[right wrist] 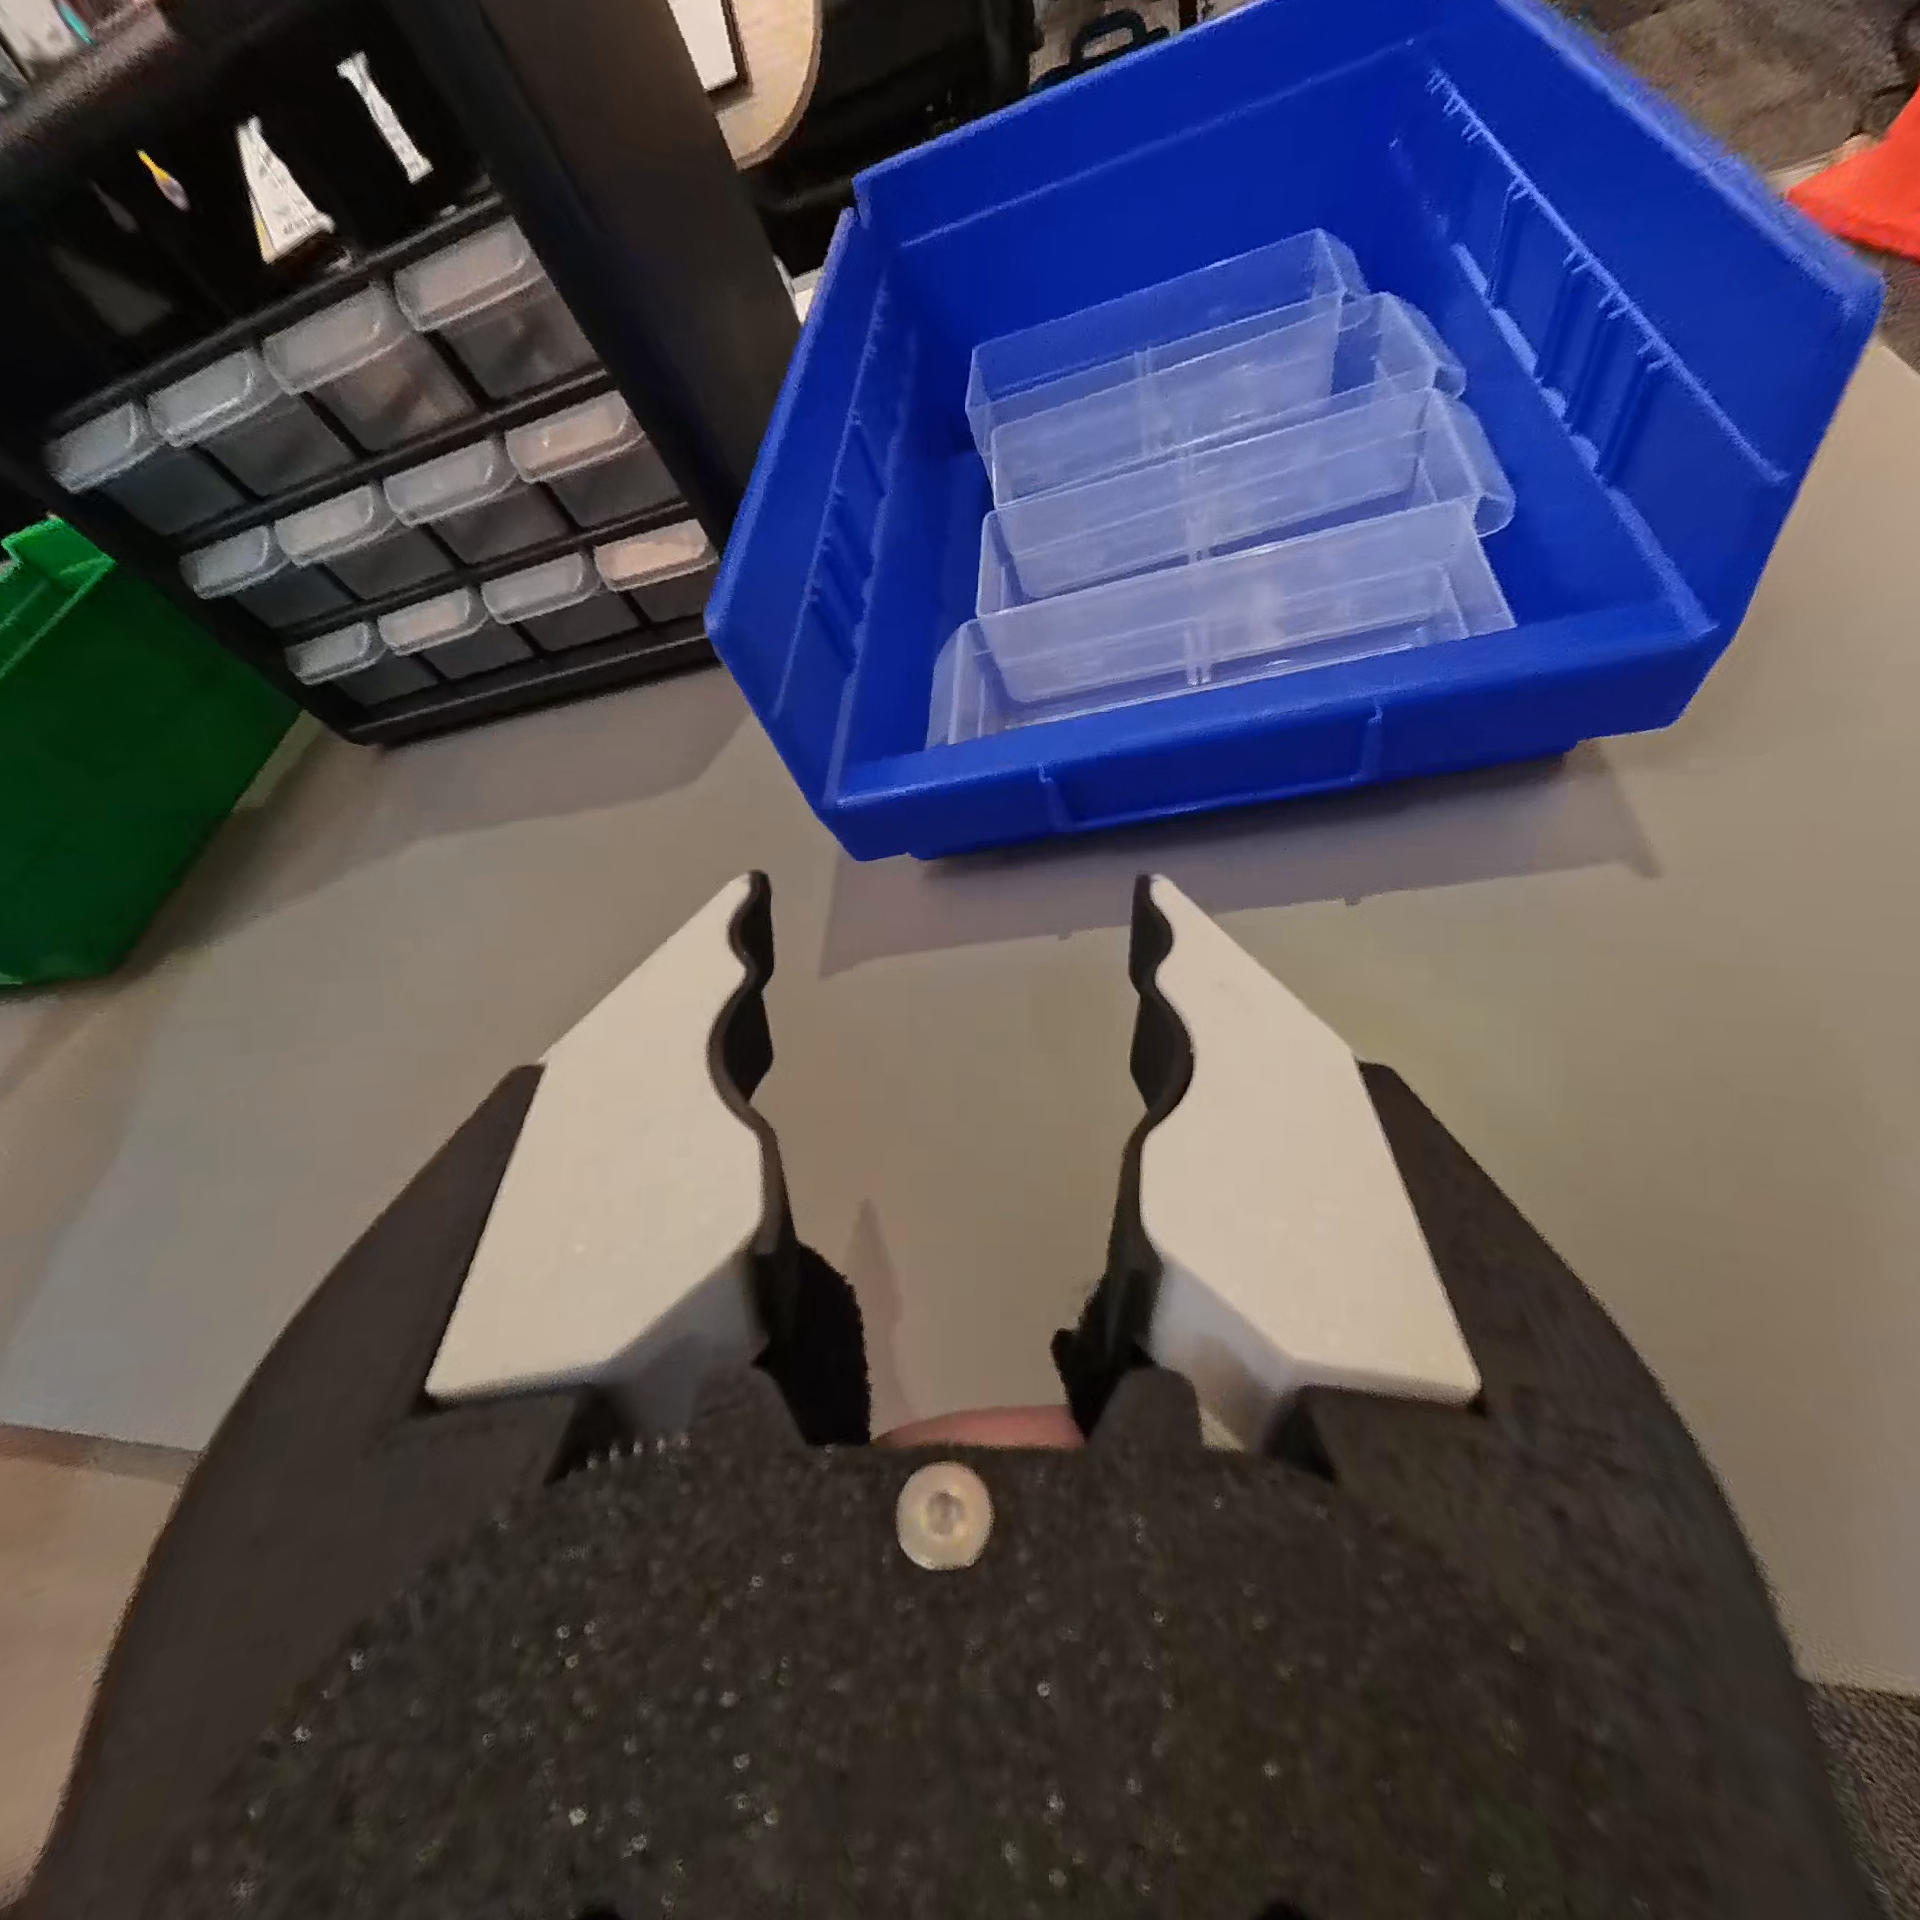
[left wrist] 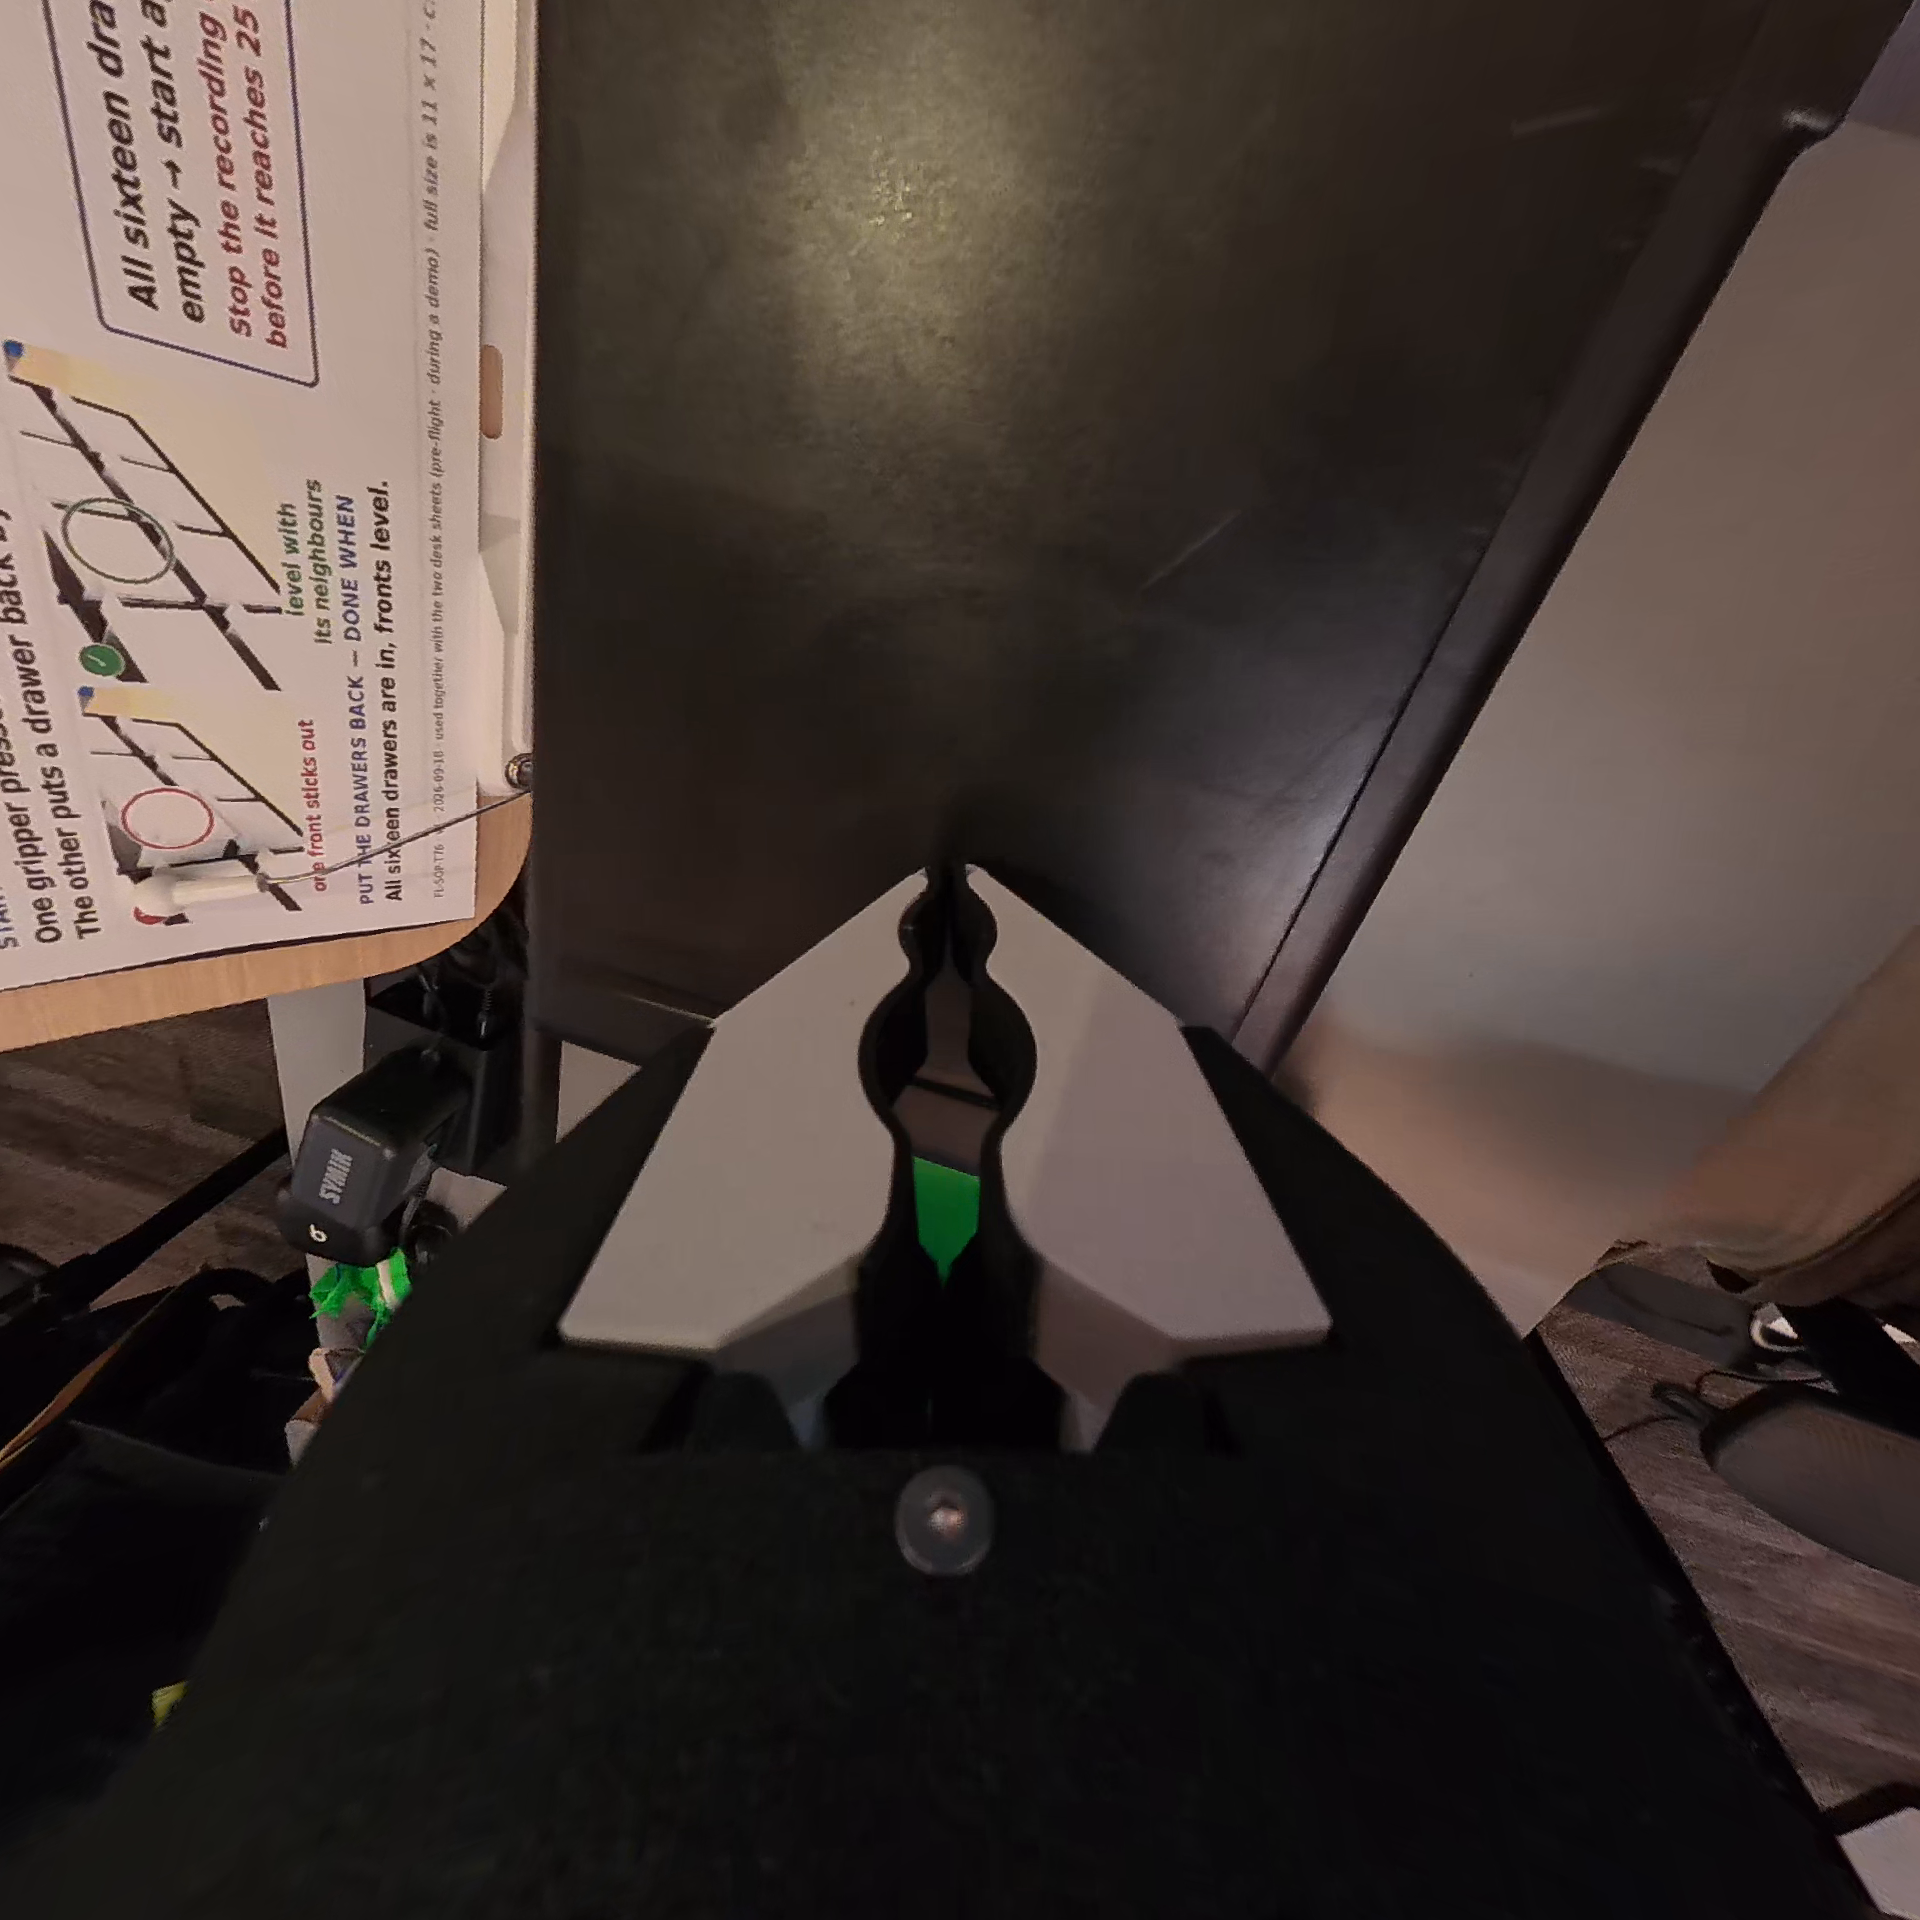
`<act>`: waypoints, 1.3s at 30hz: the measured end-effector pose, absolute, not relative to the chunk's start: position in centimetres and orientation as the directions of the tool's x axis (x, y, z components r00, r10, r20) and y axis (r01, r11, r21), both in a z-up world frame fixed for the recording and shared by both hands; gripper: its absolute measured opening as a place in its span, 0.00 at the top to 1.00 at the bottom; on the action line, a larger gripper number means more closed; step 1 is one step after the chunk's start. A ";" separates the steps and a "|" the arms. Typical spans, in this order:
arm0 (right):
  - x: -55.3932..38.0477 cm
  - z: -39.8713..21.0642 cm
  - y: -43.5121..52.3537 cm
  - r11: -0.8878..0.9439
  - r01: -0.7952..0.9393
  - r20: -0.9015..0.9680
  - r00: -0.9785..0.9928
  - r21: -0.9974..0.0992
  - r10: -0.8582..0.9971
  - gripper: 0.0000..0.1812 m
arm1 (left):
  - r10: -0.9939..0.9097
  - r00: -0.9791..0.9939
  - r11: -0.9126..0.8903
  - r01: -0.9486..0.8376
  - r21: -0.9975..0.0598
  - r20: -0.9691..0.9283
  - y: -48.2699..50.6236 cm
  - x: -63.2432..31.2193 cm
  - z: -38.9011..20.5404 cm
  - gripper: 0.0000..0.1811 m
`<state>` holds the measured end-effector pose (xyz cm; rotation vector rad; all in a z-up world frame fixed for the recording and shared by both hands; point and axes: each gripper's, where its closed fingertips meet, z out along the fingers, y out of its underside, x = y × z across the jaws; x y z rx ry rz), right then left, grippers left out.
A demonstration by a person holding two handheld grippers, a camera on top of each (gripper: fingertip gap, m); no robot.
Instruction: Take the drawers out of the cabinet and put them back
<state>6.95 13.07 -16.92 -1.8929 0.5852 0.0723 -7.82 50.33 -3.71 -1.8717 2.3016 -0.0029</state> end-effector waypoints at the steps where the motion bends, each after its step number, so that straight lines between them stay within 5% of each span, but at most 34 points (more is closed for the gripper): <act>1: 7.1 -16.8 13.0 -0.264 -0.439 -0.336 0.872 -0.859 -0.357 0.63 | -0.972 -0.191 0.207 -0.972 -0.115 -0.135 50.3 -7.8 -3.7 1.00; 9: 7.7 -16.9 12.8 -0.270 -0.437 -0.332 0.873 -0.858 -0.358 0.63 | -0.954 -0.247 0.277 -0.944 -0.182 -0.168 50.0 -8.4 -3.5 1.00; 15: 7.3 -17.1 12.9 -0.292 -0.412 -0.310 0.888 -0.863 -0.339 0.63 | -0.963 -0.016 0.180 -0.780 -0.599 -0.269 48.4 -10.9 1.2 1.00; 22: 8.1 -17.6 13.1 -0.305 -0.407 -0.296 0.889 -0.861 -0.350 0.63 | -0.878 0.453 -0.122 -0.523 -0.844 -0.153 39.9 -23.1 -5.6 1.00; 28: 8.6 -17.9 13.6 -0.325 -0.388 -0.268 0.895 -0.862 -0.357 0.63 | -0.639 0.769 -0.375 -0.290 -0.880 0.019 34.5 -31.8 -14.0 0.98; 39: 9.3 -17.6 14.9 -0.339 -0.346 -0.227 0.911 -0.875 -0.345 0.63 | -0.592 0.804 -0.317 -0.294 -0.902 -0.054 37.4 -34.8 -15.3 0.95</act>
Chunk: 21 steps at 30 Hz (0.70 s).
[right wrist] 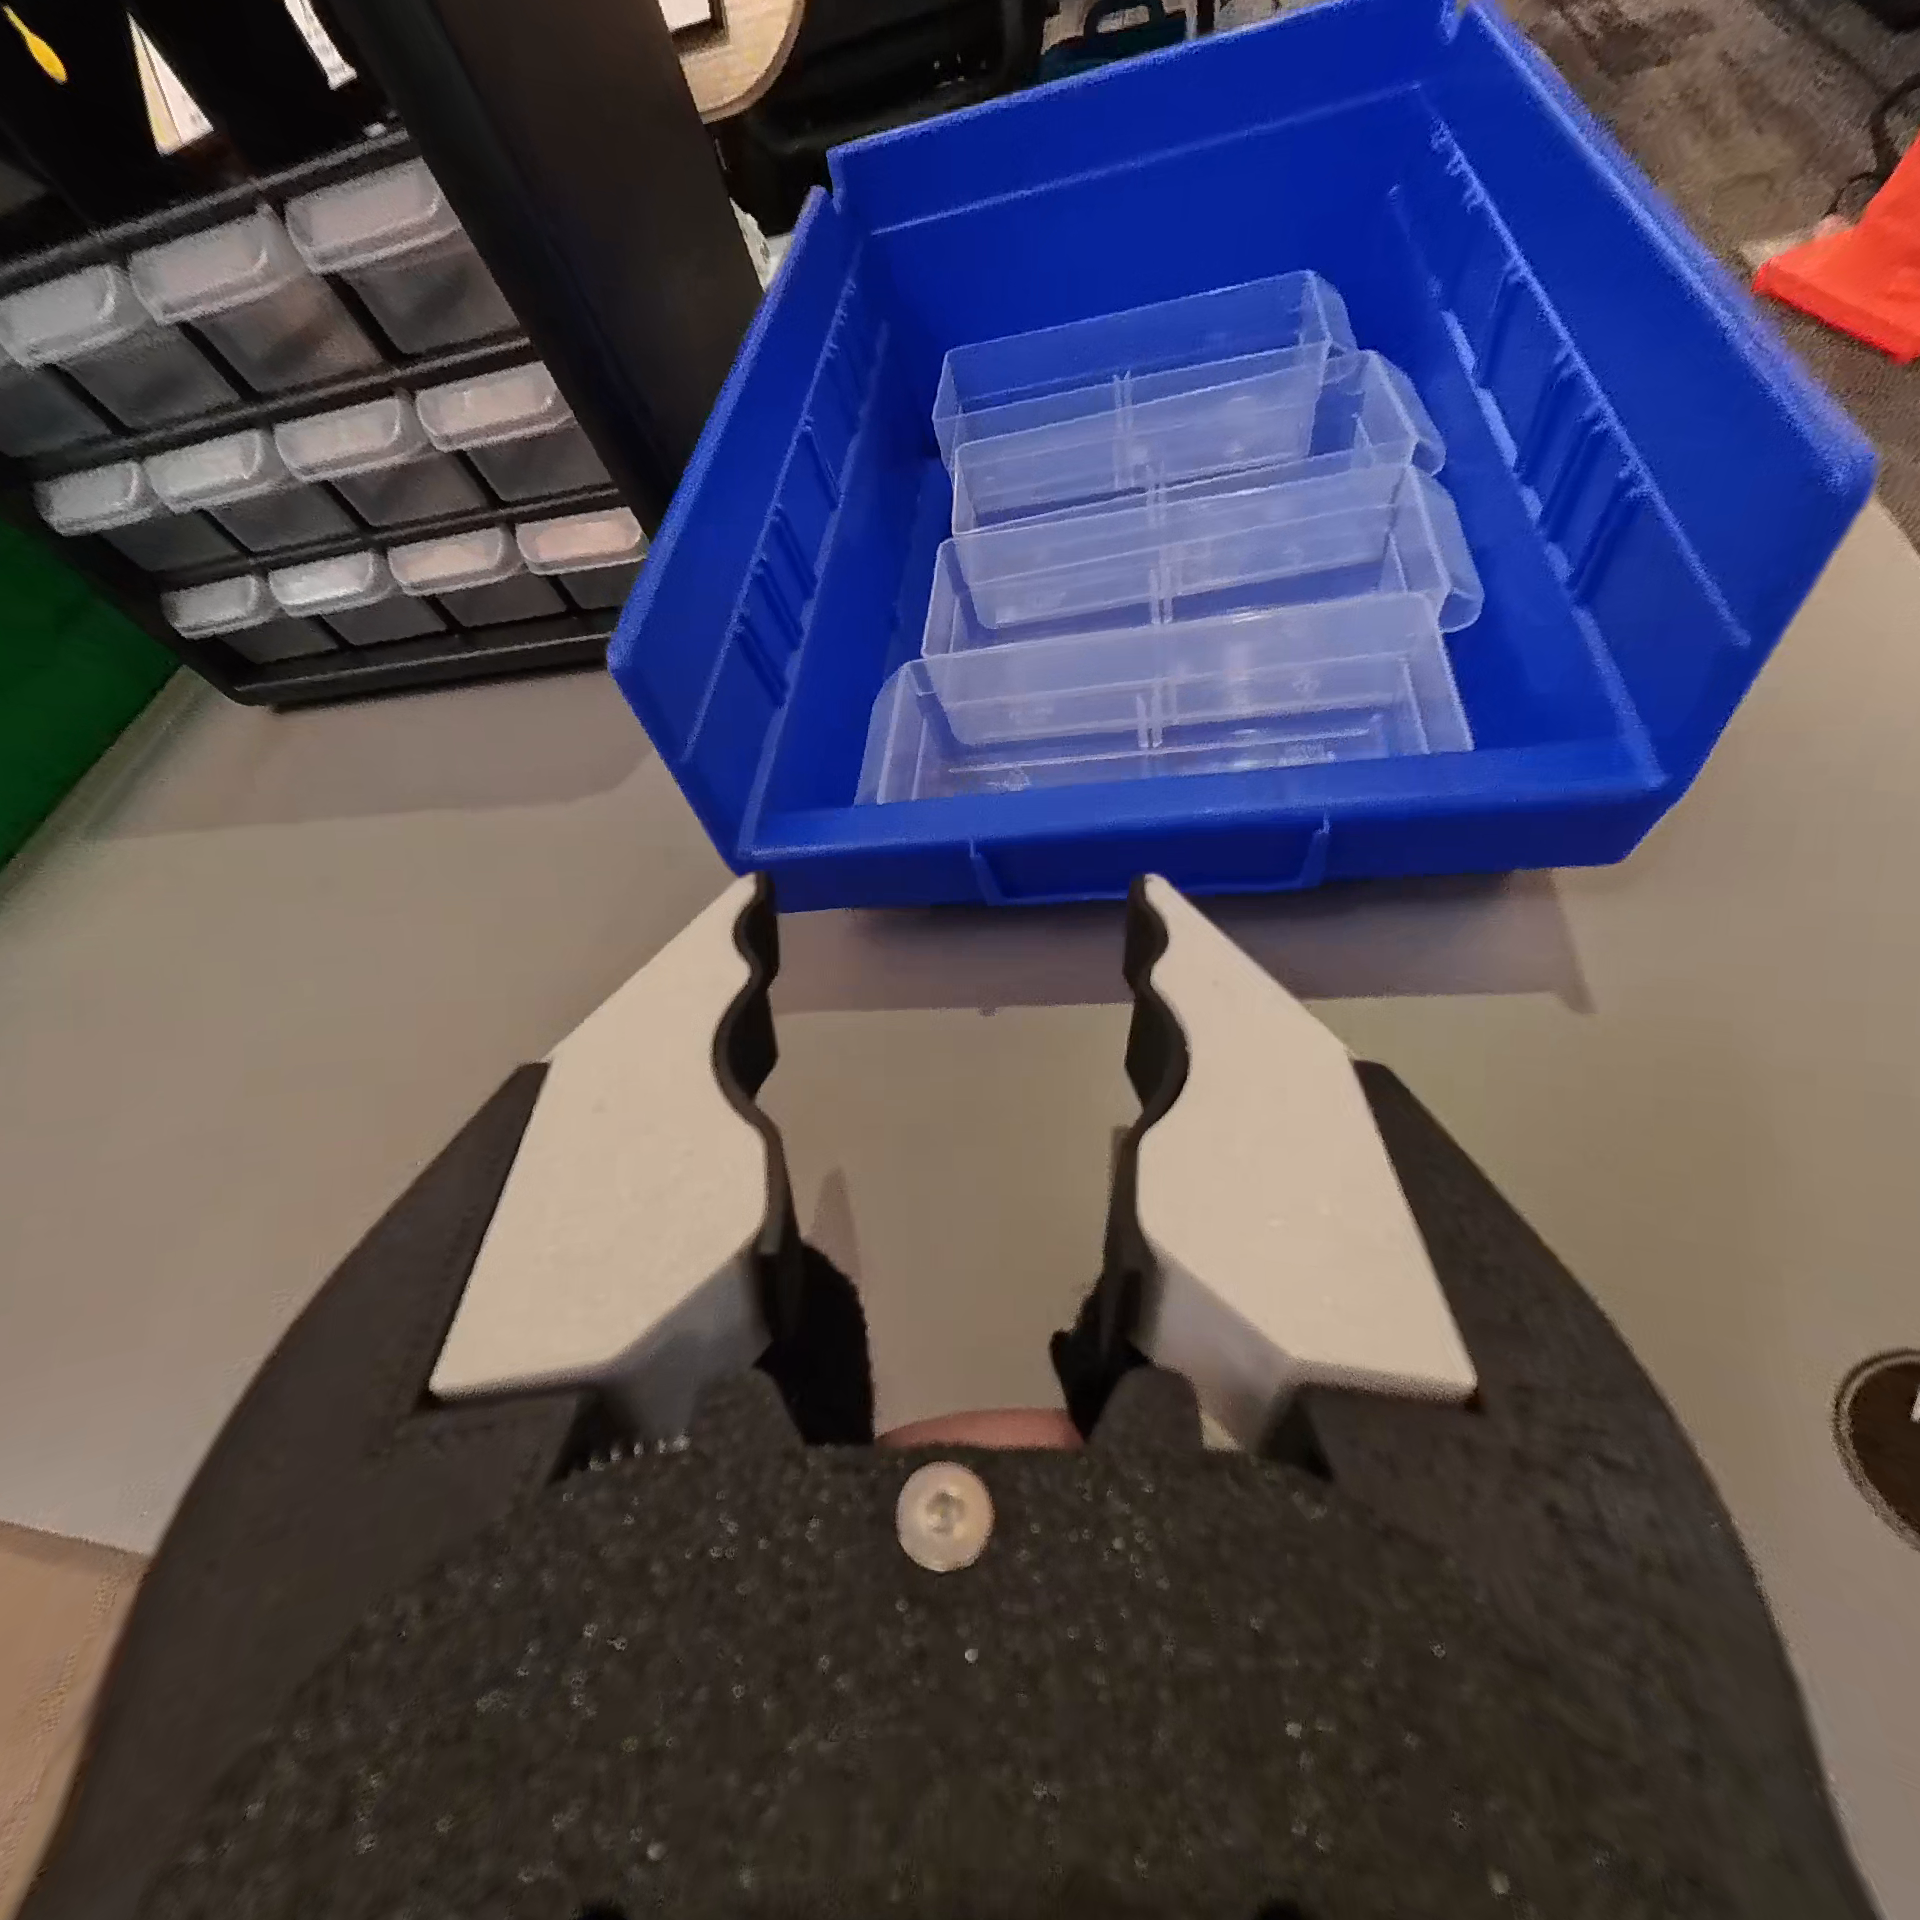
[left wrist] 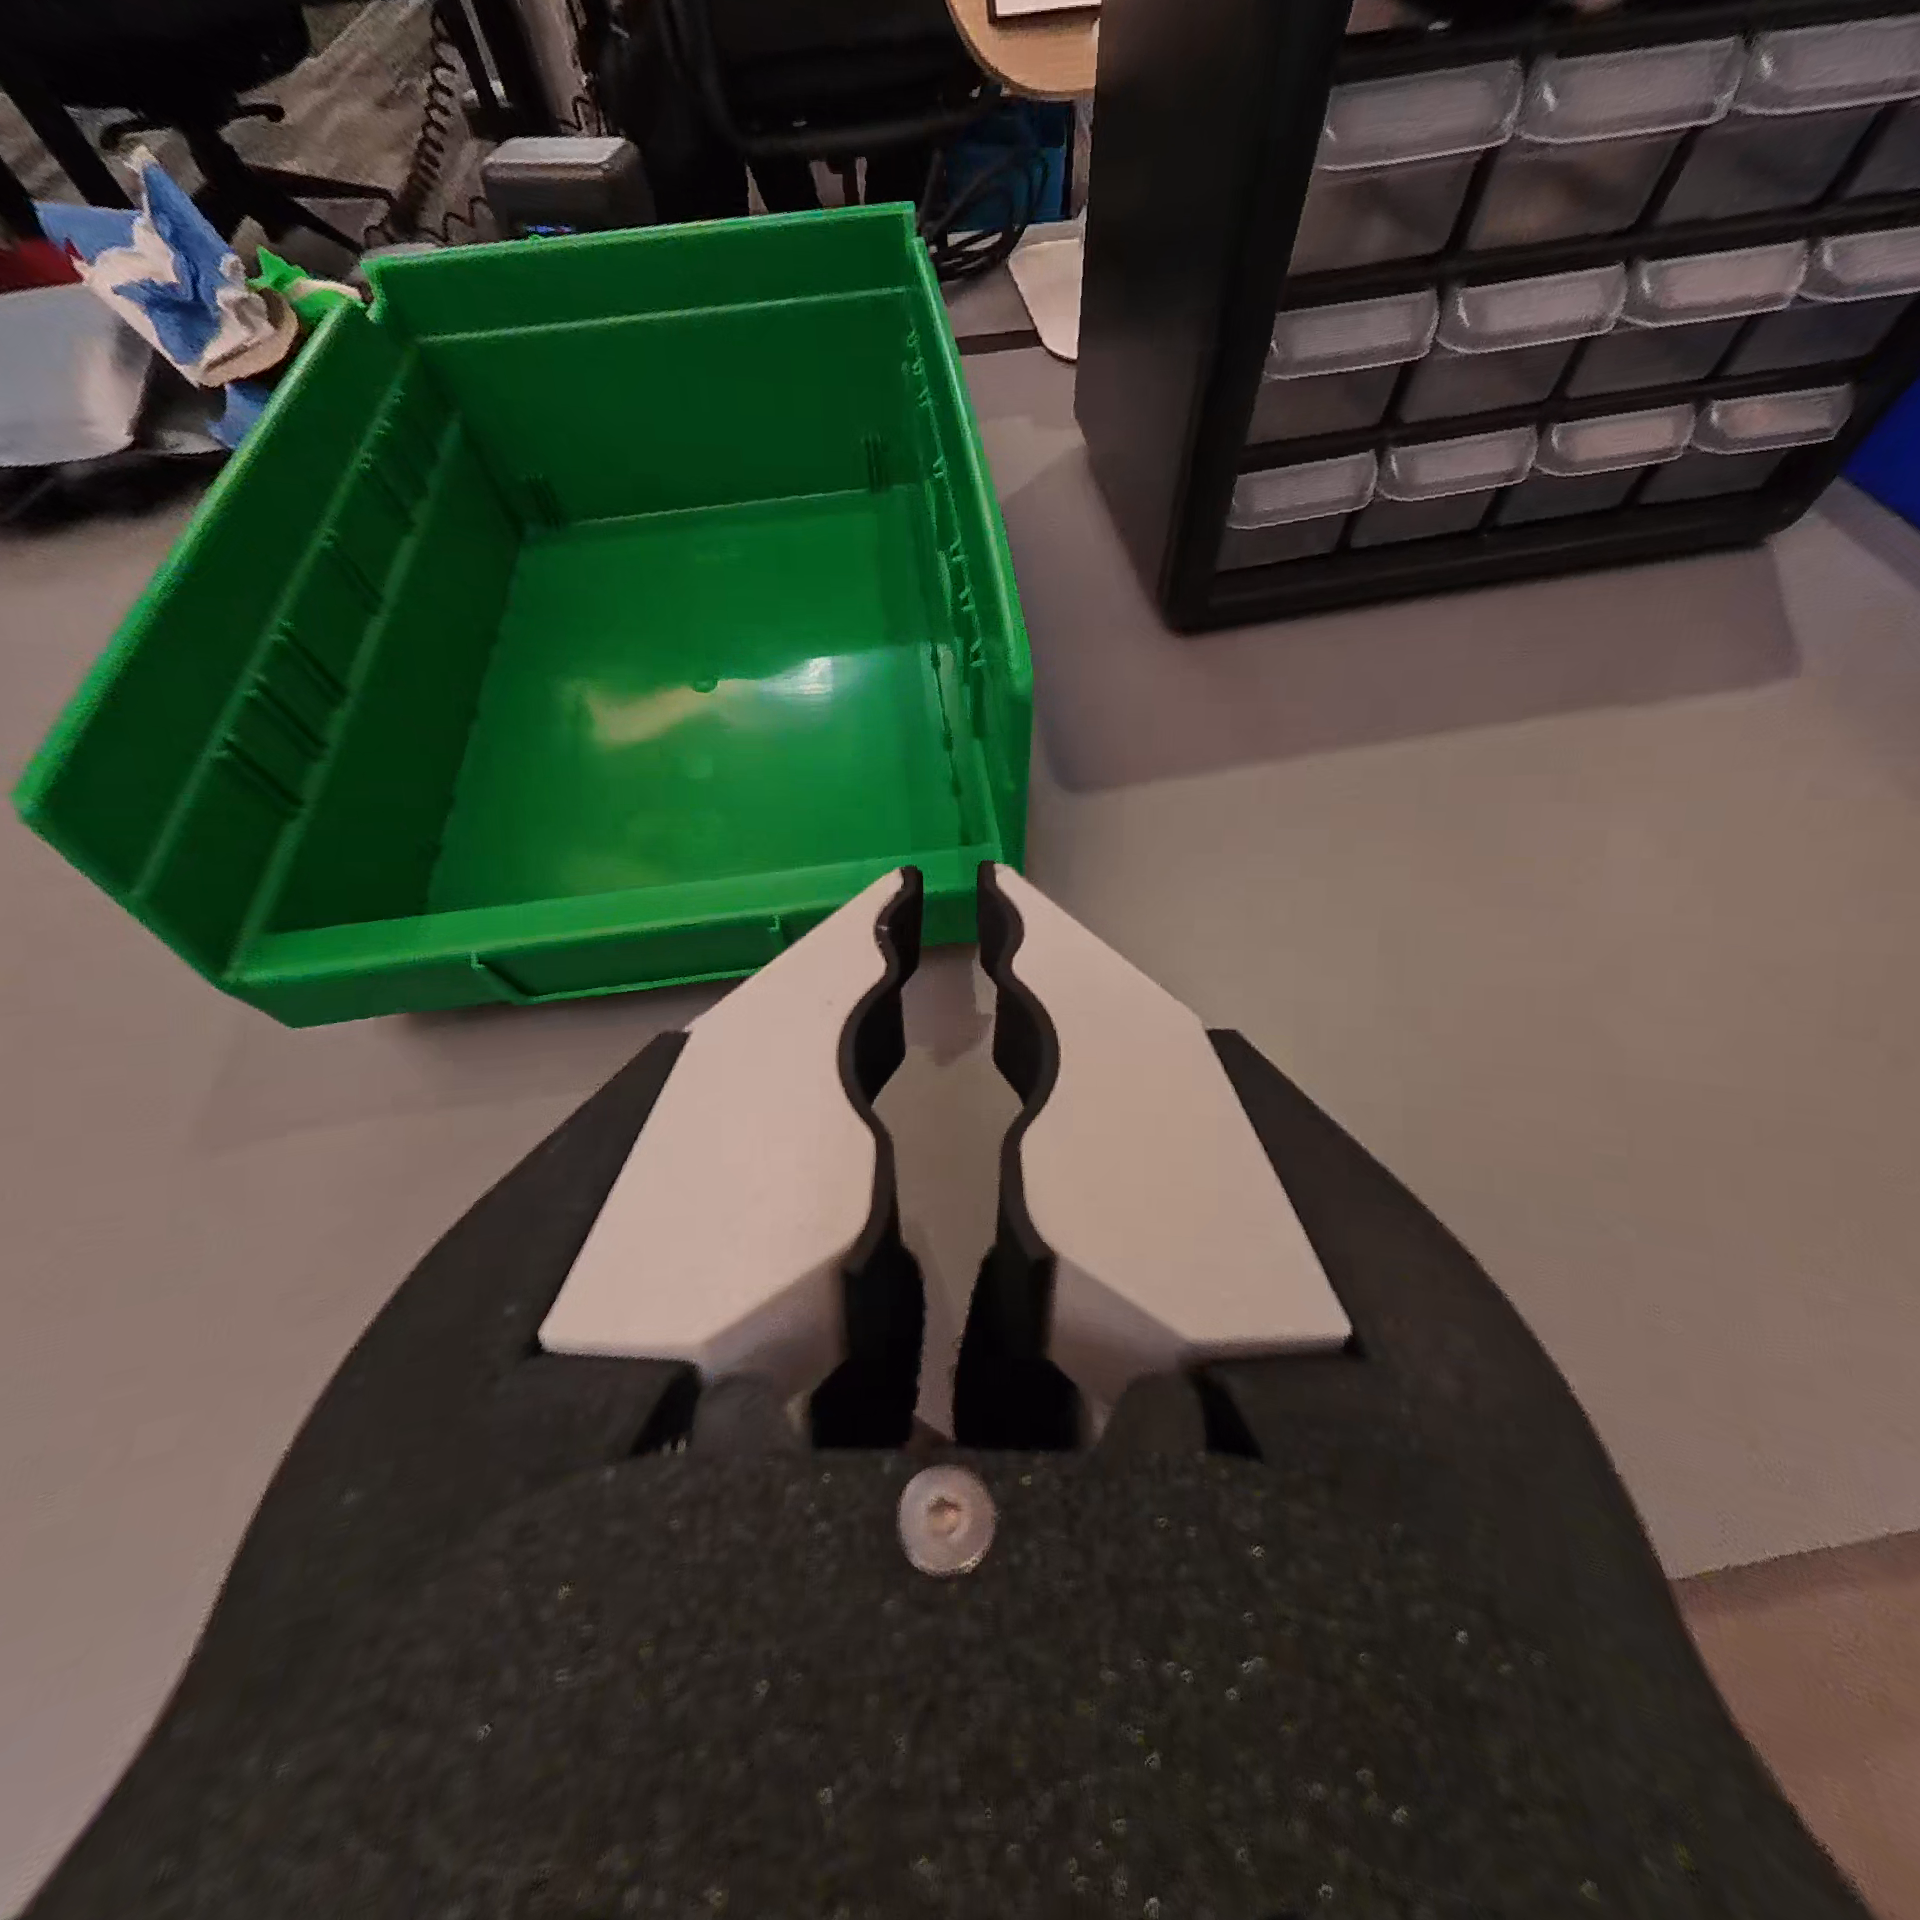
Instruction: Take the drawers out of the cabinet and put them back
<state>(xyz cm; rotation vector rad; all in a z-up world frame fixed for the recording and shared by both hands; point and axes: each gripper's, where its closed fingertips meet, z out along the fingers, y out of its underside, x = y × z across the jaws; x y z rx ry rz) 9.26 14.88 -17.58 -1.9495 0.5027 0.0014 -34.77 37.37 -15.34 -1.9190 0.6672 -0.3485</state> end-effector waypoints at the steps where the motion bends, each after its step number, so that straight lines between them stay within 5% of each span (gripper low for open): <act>1: 9.5 -17.6 15.0 -0.356 -0.317 -0.193 0.919 -0.879 -0.343 0.63 | -0.591 0.803 -0.304 -0.314 -0.899 -0.080 37.5 -34.9 -15.4 0.95; 14: 7.7 -17.1 17.2 -0.379 -0.154 -0.079 0.975 -0.912 -0.207 0.62 | -0.535 0.841 -0.370 -0.315 -0.874 -0.076 36.7 -37.2 -18.5 0.96; 21: 5.2 -15.9 17.0 -0.262 -0.200 -0.153 0.970 -0.944 -0.189 0.59 | -0.575 0.811 -0.206 -0.267 -0.941 -0.105 38.3 -35.0 -12.9 0.95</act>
